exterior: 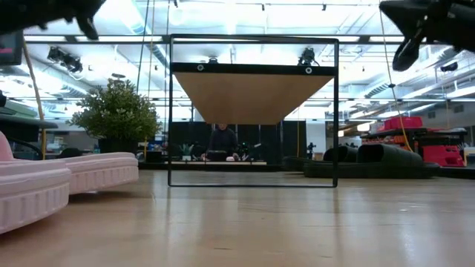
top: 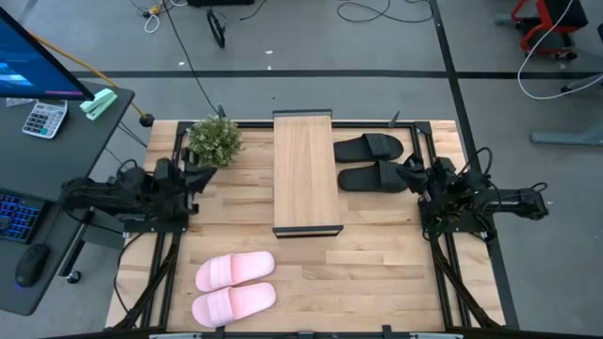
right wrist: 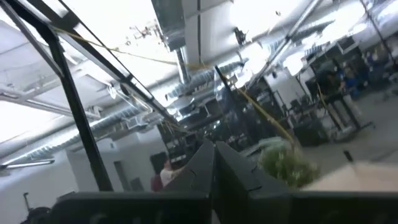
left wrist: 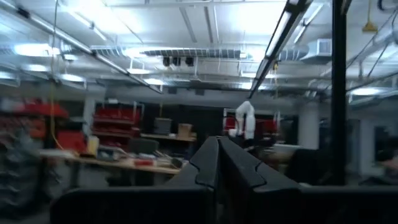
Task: Pick and place slides into the shelf
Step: Put the top pink slipper on the shelf
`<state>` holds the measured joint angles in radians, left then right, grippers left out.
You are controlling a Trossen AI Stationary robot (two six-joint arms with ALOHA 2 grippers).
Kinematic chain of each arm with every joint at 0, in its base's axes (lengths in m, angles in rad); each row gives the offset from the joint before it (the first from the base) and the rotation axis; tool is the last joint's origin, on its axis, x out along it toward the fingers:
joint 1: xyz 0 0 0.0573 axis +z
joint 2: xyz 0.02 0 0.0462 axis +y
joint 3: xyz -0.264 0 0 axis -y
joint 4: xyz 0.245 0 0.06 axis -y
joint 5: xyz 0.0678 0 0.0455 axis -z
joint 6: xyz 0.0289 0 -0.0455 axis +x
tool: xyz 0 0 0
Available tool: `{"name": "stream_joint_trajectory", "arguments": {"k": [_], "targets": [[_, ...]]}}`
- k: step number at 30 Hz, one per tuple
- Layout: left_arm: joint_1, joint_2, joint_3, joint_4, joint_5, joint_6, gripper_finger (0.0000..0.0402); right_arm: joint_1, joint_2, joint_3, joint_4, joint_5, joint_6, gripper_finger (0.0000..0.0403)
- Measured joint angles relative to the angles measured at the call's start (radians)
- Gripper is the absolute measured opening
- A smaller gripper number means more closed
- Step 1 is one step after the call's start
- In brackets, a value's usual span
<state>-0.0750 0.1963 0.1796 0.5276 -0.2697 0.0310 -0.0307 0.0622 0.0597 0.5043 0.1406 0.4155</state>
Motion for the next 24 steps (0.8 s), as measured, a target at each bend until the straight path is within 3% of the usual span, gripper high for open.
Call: {"name": "stream_joint_trajectory", "arguments": {"k": [6, 10, 15, 21, 24], "targets": [[0.000, 0.166, 0.178, -0.001, -0.069, 0.064, 0.0010, 0.000, 0.101, 0.156, -0.001, 0.026, -0.180, 0.0023], [0.000, 0.294, 0.300, 0.000, -0.116, 0.048, 0.0010, 0.000, 0.186, 0.309, -0.002, 0.048, -0.346, 0.0023], [0.004, 0.446, 0.456, -0.003, -0.205, 0.033, 0.0015, 0.000, 0.293, 0.521, -0.034, 0.056, -0.432, 0.0023], [0.041, 0.588, 0.694, -0.015, -0.208, 0.032, 0.0011, 0.000, 0.409, 0.810, -0.272, 0.105, -0.446, 0.0023], [0.060, 0.632, 0.807, -0.164, -0.209, 0.032, 0.0010, 0.000, 0.469, 0.953, -0.492, 0.114, -0.424, 0.0023]]}}
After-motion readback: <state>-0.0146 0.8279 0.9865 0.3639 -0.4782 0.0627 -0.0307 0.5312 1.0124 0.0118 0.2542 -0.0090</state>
